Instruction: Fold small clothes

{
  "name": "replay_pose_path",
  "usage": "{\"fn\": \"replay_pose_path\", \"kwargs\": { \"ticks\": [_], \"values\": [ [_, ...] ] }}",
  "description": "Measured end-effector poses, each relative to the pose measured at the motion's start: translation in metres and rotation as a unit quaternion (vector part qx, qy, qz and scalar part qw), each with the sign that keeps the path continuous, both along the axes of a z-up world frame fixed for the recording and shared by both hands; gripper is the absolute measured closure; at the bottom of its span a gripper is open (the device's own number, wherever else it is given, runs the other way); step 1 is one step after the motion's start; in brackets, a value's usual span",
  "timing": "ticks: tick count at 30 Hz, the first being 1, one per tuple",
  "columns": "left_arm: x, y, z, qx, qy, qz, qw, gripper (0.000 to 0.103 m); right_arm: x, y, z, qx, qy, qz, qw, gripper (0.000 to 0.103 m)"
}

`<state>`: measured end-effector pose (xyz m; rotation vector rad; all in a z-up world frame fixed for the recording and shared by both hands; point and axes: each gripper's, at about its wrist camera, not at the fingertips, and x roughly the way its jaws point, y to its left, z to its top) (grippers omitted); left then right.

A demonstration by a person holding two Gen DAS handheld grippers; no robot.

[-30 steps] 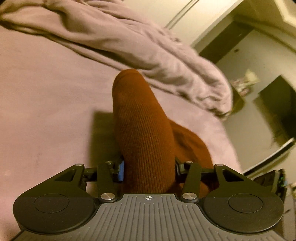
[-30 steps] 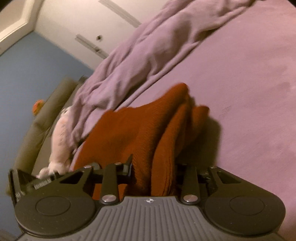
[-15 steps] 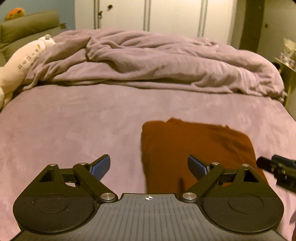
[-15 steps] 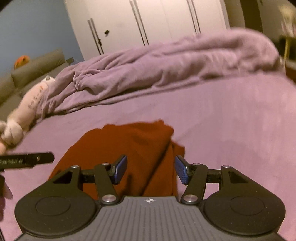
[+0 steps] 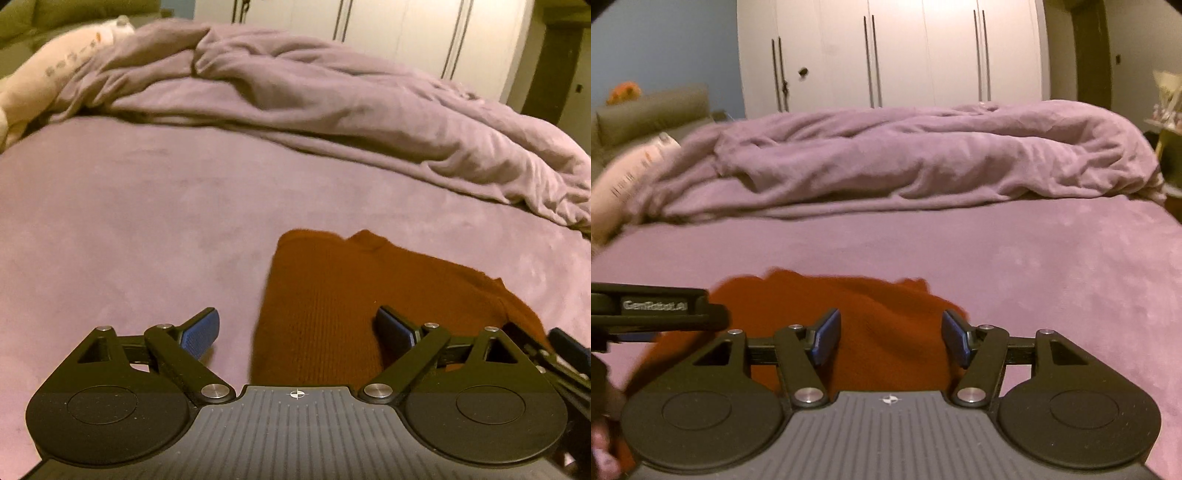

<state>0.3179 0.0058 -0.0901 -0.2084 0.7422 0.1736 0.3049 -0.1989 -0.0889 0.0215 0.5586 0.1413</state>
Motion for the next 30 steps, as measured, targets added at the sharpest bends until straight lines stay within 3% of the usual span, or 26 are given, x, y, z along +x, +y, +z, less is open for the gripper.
{"fn": "replay_pose_path", "kwargs": {
  "ticks": [6,12,25,28,30],
  "values": [
    [0.001,-0.008,-0.013,0.027,-0.026,-0.014,0.9992,0.006,-0.001,-0.001,-0.015,-0.024,-0.024,-0.027,0.999,0.032],
    [0.005,0.002,-0.021,-0.007,-0.025,-0.009,0.9996,0.006,0.000,0.001,-0.024,-0.028,-0.027,-0.035,0.999,0.030],
    [0.005,0.009,-0.036,-0.031,-0.043,-0.006,0.9986,0.005,0.006,-0.003,-0.036,-0.012,-0.025,-0.044,0.999,0.025],
    [0.007,0.009,-0.032,-0.031,-0.030,-0.002,0.9991,0.004,0.013,-0.005,-0.035,-0.010,-0.011,-0.052,0.999,0.019],
    [0.005,0.014,-0.024,-0.050,-0.015,-0.011,0.9986,0.004,0.014,-0.007,-0.030,-0.009,-0.001,-0.056,0.998,0.015]
  ]
}}
